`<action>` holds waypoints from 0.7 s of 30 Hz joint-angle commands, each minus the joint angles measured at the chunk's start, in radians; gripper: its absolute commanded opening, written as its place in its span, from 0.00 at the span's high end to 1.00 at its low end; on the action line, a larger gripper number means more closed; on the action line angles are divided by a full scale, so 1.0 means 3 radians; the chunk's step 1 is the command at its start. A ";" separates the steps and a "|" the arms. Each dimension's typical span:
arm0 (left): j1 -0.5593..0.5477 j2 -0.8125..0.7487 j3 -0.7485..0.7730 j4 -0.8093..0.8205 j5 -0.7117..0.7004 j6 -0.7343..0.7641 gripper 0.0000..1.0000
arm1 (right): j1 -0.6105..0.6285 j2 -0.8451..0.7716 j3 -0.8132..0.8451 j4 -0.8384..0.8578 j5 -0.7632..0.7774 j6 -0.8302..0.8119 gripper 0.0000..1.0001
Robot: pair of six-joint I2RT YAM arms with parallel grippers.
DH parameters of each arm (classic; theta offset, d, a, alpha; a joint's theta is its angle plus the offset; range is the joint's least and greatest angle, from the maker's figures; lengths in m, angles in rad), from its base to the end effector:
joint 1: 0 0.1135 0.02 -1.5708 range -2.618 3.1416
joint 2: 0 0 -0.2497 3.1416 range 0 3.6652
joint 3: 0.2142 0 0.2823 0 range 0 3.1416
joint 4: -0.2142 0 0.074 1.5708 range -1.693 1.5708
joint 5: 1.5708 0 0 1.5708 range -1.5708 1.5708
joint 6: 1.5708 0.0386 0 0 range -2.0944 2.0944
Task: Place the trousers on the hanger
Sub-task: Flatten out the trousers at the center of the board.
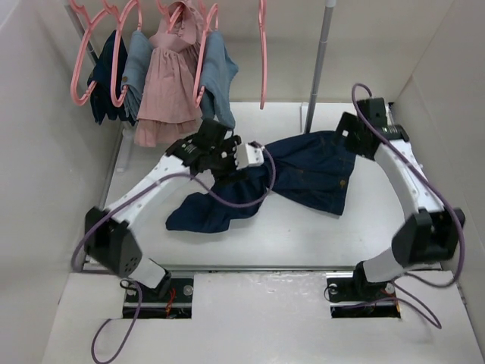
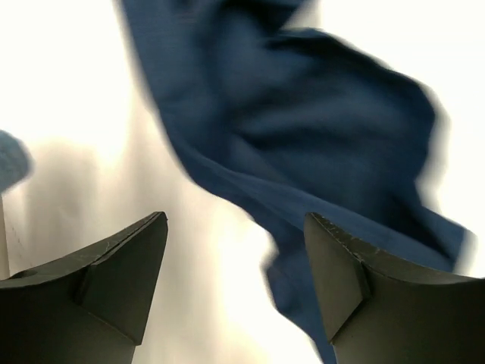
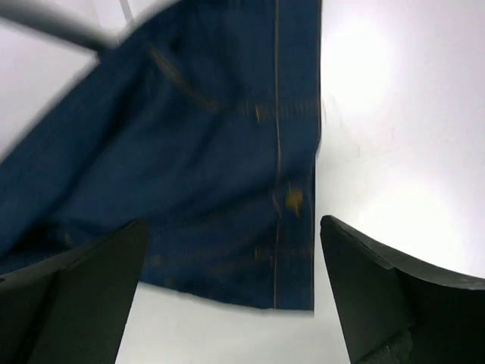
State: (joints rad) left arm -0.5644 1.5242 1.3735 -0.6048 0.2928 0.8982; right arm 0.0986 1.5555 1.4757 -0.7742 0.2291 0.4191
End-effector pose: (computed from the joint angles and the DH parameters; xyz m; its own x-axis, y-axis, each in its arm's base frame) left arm 0.3074 -0.2078 0.3048 0.1785 0.7734 -0.6083 0.8828 0.1471 0.4461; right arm 0.3683 0.0276 0.3169 -0.6639 0.3326 -0.6698 0.3534 0.9289 0.1110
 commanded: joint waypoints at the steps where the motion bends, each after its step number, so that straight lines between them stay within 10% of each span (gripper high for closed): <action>1: -0.0148 -0.0467 -0.0354 -0.0560 0.0169 0.0263 0.30 | 0.0014 -0.0719 -0.0785 0.0166 -0.0395 0.0406 0.00; 5: -0.0245 -0.0754 -0.0732 -0.0873 0.0134 0.0207 0.29 | 0.0055 -0.1022 -0.1686 0.0463 -0.0651 0.0995 0.00; 15: -0.0400 -0.0945 -0.2113 0.0814 -0.0920 -0.0595 0.19 | 0.0019 -0.0845 -0.2480 0.1236 -0.0677 0.1891 0.00; 21: -0.0149 -0.0791 -0.2236 0.1105 -0.0889 -0.0887 0.62 | -0.0093 -0.0558 -0.2607 0.1430 -0.0784 0.1993 0.15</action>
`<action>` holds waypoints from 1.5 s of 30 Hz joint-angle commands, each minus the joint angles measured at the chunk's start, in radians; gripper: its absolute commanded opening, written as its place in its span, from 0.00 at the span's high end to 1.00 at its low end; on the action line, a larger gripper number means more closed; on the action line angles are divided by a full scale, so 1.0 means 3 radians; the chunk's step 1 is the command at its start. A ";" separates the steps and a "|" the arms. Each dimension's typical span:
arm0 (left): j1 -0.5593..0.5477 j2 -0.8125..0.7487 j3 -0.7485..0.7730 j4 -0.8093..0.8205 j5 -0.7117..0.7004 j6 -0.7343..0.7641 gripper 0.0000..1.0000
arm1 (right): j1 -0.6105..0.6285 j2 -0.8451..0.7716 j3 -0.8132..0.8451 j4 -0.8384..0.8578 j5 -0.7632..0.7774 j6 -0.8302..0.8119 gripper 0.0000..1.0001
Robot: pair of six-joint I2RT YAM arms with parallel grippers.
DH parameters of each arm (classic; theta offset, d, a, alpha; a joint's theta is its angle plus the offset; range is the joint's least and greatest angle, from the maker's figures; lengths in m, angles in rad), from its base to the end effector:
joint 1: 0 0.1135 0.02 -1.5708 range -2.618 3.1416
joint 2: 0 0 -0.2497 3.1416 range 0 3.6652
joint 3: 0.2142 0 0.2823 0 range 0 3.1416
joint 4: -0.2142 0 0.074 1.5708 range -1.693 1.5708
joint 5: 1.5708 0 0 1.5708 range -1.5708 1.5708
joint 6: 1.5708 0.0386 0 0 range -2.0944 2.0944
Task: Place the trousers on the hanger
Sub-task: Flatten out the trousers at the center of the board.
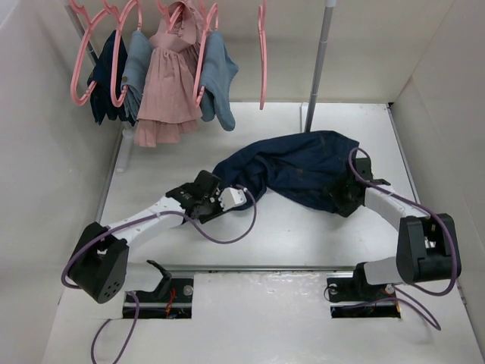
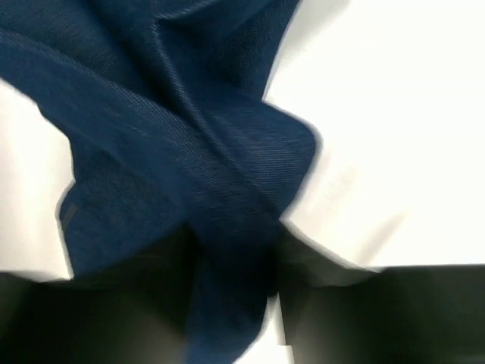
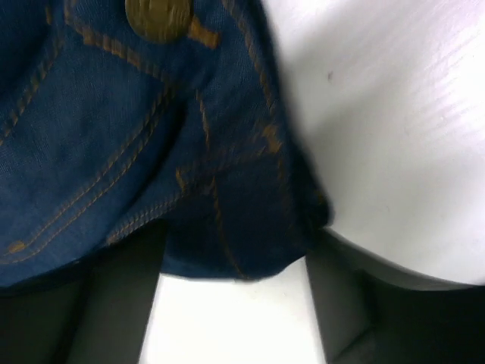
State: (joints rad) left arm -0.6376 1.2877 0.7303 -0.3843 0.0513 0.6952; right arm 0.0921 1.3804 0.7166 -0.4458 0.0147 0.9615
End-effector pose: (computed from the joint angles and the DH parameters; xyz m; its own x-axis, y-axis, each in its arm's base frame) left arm 0.2257 -0.1696 0.1673 -0.1026 0.8721 -0.4784 0.8913 0.2941 0.3451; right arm 0.2760 0.0249 0.1352 -0.5804 0.7699 -0.2655 0.6824 0.6377 0.3574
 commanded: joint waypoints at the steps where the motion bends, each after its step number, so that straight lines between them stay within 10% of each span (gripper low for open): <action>1: 0.0192 -0.0002 -0.0133 0.0406 -0.0084 -0.0211 0.72 | -0.0107 0.0026 -0.0077 0.0381 -0.0069 0.0185 0.26; 3: 0.0320 -0.0043 -0.0164 0.0437 -0.0120 -0.0211 1.00 | -0.0224 -0.0004 -0.0077 0.0381 0.0018 0.0185 0.69; 6: 0.0708 -0.0237 -0.0073 0.0173 -0.0090 -0.0099 1.00 | -0.0500 -0.0076 -0.0077 0.0381 -0.0043 0.0022 0.99; 12: 0.1439 -0.0851 0.0648 -0.0354 0.0069 0.0636 1.00 | -0.0695 -0.0632 0.0540 -0.0221 0.0176 -0.0505 1.00; 21: 0.2054 -0.0361 0.1600 -0.0811 0.0197 0.1057 0.97 | -0.1355 -0.1068 0.1170 -0.0672 0.0003 -0.1067 1.00; 33: 0.1926 -0.0375 0.0829 -0.0780 0.0331 0.1359 0.22 | -0.1550 -0.0843 0.1104 -0.0672 -0.0039 -0.1374 1.00; 45: 0.1926 -0.0130 -0.0265 0.0154 0.0075 0.0925 0.15 | -0.1550 -0.0802 0.1012 -0.0738 0.0002 -0.1477 0.99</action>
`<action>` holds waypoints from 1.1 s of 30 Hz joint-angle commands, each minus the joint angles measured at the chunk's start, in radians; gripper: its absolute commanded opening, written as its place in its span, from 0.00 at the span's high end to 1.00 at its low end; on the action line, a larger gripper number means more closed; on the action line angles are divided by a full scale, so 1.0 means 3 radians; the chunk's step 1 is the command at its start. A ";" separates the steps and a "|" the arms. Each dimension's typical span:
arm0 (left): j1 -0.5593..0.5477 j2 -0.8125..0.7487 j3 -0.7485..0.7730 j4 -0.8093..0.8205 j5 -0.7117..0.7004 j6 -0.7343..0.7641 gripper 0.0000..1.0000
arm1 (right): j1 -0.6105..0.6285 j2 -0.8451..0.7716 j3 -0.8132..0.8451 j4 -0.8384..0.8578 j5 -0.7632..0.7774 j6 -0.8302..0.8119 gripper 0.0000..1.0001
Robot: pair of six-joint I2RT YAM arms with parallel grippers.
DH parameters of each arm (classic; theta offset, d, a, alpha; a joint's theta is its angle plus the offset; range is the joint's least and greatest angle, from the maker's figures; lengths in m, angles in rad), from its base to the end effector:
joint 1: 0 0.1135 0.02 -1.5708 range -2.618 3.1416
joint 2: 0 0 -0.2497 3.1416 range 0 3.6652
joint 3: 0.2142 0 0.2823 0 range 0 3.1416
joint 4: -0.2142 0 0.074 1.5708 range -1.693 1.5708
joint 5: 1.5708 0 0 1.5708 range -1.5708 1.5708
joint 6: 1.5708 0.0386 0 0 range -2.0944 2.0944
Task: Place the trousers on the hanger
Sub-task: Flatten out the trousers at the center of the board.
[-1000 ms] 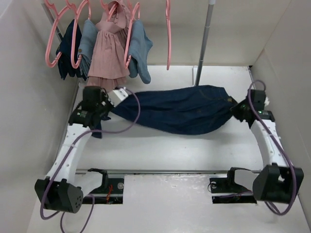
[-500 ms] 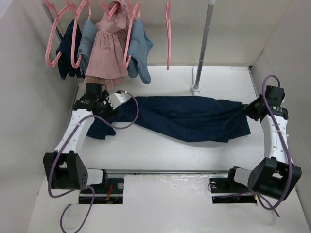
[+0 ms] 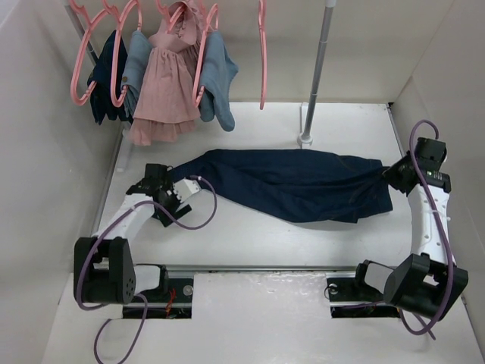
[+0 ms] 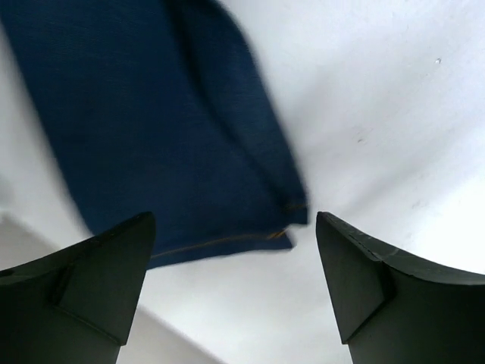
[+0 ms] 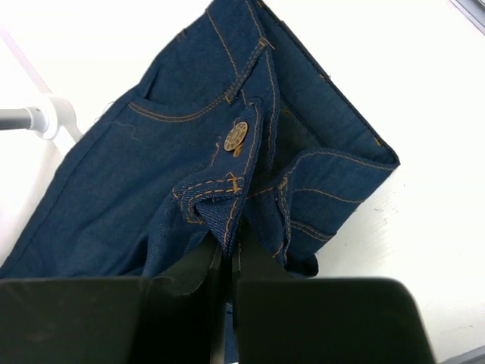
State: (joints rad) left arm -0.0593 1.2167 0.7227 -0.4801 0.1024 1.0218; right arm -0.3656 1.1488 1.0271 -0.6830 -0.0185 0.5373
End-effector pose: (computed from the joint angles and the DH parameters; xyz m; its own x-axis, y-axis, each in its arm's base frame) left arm 0.2672 -0.0198 0.1768 -0.3317 0.8698 -0.3654 0.7651 0.4746 0.4352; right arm 0.2588 -0.0983 0.2862 -0.4013 0.7016 -0.5888 0.6413 0.6742 0.3663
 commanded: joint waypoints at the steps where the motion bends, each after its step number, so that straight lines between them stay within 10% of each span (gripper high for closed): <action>1: -0.0002 0.0213 -0.0281 0.0587 -0.0152 -0.0240 0.16 | -0.0024 -0.0030 -0.0023 0.0053 0.0143 -0.0063 0.99; 3: -0.0002 0.0341 -0.0313 0.0730 -0.0284 -0.0241 0.22 | -0.0024 -0.0030 -0.0023 0.0053 0.0143 -0.0063 0.99; 9: 0.0340 0.0521 -0.0052 0.0414 -0.0076 -0.0164 0.98 | -0.0024 -0.0127 -0.0023 0.0053 0.0251 -0.0063 0.99; 21: 0.1312 0.0760 0.1925 -0.0398 0.0564 -0.0057 1.00 | -0.0060 -0.0092 0.0365 -0.0019 0.0328 -0.0160 1.00; 33: 0.1624 0.0868 0.2366 -0.0475 0.0257 0.0250 1.00 | -0.0060 -0.0092 0.0702 0.0073 0.0318 -0.0191 1.00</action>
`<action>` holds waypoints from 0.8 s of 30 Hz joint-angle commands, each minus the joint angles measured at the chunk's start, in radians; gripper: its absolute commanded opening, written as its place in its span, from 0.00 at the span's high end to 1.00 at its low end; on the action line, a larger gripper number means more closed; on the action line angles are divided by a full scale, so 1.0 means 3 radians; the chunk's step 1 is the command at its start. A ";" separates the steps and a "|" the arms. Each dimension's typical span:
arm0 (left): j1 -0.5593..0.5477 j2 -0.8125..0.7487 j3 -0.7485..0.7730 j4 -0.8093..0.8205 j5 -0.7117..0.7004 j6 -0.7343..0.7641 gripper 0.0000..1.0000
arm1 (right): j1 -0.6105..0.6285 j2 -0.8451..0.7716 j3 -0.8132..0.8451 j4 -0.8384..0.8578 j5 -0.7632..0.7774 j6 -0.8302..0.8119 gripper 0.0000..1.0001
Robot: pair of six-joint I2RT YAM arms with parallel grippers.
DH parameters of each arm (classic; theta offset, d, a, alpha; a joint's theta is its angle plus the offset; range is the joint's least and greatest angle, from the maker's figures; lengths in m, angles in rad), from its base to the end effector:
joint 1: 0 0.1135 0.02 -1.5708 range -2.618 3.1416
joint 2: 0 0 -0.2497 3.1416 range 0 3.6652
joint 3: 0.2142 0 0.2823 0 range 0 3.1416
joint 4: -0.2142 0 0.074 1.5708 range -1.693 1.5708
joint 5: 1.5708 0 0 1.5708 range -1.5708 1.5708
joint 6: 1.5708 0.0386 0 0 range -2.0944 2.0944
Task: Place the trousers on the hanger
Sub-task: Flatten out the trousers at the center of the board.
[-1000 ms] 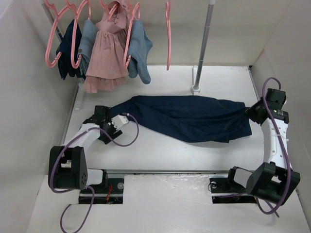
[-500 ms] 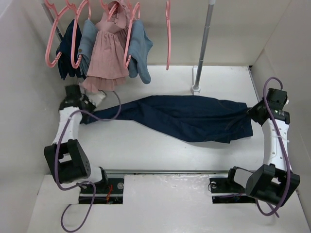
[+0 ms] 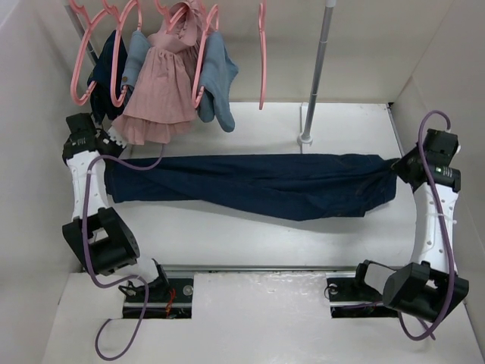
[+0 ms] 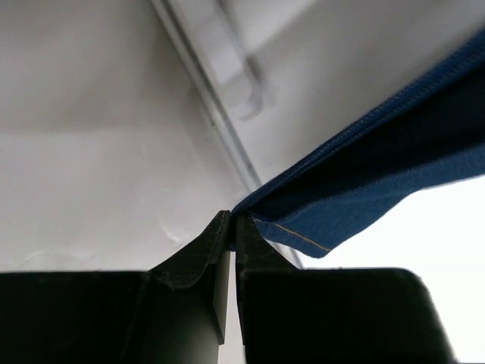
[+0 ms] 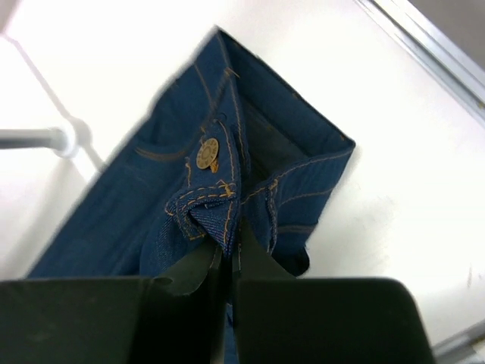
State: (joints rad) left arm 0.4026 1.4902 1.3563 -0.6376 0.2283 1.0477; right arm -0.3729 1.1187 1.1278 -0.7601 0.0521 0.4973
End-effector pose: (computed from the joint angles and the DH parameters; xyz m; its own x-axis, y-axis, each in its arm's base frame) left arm 0.3358 0.1335 0.3072 -0.5217 0.6949 -0.4948 0.4396 0.7161 0.5422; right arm 0.2493 -0.0997 0.3238 -0.3680 0.6555 -0.6594 0.6541 0.6866 0.3175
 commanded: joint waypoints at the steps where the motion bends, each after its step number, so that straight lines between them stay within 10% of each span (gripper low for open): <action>1: 0.0084 -0.0043 0.0255 0.0049 -0.0163 0.0194 1.00 | -0.0035 0.0059 0.0438 0.0330 -0.0039 -0.0057 1.00; 5: 0.0084 -0.0043 0.0081 0.0009 -0.0163 0.0194 1.00 | -0.0035 0.0280 0.0602 0.0212 -0.0041 0.0071 0.98; 10: 0.0084 -0.0176 -0.0348 0.0044 -0.0275 0.0327 0.81 | -0.0035 0.0642 0.0306 0.0171 -0.0179 -0.0006 0.10; 13: 0.0084 -0.0258 -0.0547 0.0157 -0.0403 0.0358 0.59 | -0.0117 0.0740 0.0051 0.0222 -0.0280 0.0035 0.02; 24: 0.0084 -0.0319 -0.0840 0.0019 -0.0327 0.0261 0.50 | -0.0117 0.0424 -0.0671 0.0238 -0.0266 0.0280 0.04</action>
State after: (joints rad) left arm 0.4213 1.4364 1.1198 -0.6052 0.1043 1.1294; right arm -0.4023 1.3109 0.9550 -0.7013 -0.0521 0.5419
